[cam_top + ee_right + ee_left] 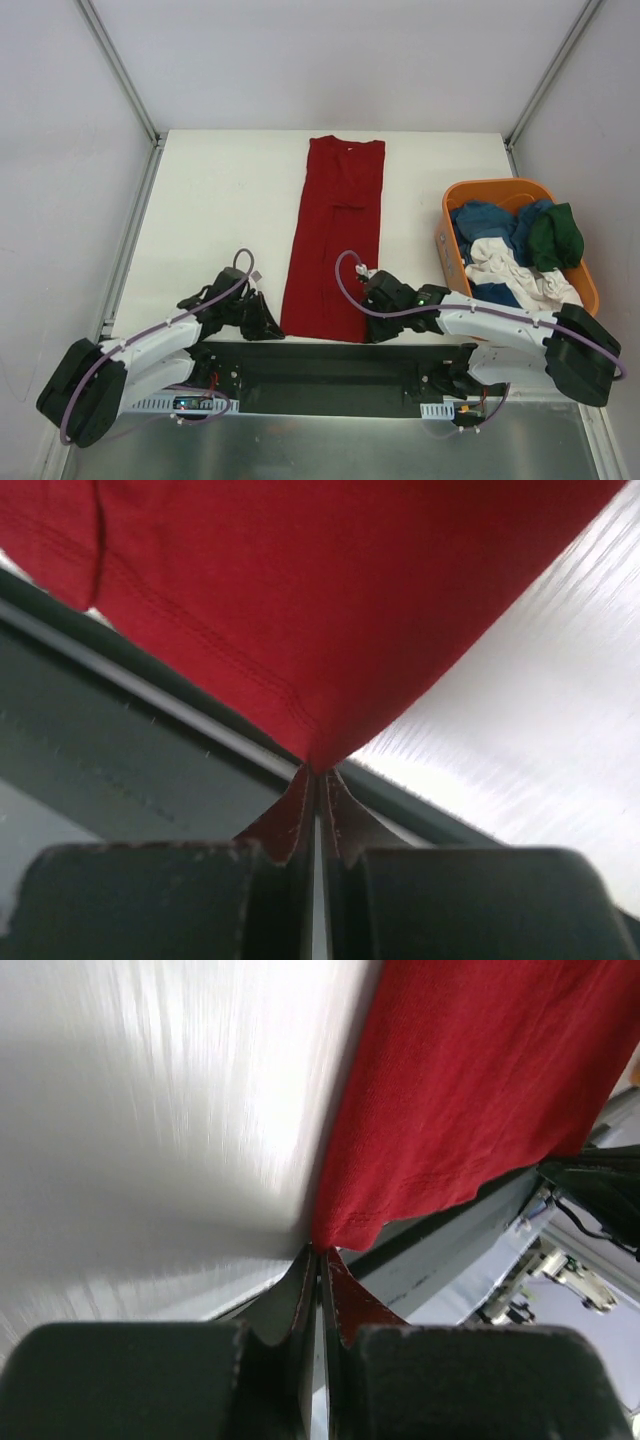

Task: Fold and stack the t-shirts
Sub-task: Fold the tshirt

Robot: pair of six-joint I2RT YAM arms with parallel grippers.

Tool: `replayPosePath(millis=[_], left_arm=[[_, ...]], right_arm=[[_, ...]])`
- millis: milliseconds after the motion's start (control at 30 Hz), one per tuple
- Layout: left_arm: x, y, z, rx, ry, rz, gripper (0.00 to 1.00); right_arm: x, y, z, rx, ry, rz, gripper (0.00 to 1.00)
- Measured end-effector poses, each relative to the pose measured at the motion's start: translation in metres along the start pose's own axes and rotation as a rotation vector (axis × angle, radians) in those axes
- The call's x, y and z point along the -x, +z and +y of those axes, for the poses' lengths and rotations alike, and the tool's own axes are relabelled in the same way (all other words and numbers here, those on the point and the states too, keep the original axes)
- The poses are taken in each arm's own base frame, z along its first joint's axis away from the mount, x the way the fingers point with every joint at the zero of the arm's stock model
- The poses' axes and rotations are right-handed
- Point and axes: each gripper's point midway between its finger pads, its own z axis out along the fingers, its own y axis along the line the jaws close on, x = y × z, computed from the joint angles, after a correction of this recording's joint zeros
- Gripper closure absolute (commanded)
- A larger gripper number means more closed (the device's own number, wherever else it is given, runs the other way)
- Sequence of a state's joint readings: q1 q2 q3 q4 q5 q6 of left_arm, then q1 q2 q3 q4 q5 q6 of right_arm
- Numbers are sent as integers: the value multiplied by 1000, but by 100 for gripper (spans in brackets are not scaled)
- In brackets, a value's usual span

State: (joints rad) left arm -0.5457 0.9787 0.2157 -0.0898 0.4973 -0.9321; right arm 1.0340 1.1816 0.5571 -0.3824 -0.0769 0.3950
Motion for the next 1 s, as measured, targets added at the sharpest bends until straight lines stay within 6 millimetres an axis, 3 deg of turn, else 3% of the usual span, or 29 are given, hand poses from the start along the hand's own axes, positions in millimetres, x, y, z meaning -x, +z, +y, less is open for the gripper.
replayPosePath(millis=[233,567,767,1000], left_arm=[[-24,-14,-6,-107,-14,16,100],[-18,-32,-35,-166,17,-8,100],[4,-37,-59,-128,60,-37,100],[31,-39,-88,-99,127,-68,100]], right_arm=[[-14,-21,21,107,-21,21,99],[-15,-31,25,123,-50,30,99],[17,-47,31,103,-82,-75,99],[56,-61,16,36,-46,-202,99]])
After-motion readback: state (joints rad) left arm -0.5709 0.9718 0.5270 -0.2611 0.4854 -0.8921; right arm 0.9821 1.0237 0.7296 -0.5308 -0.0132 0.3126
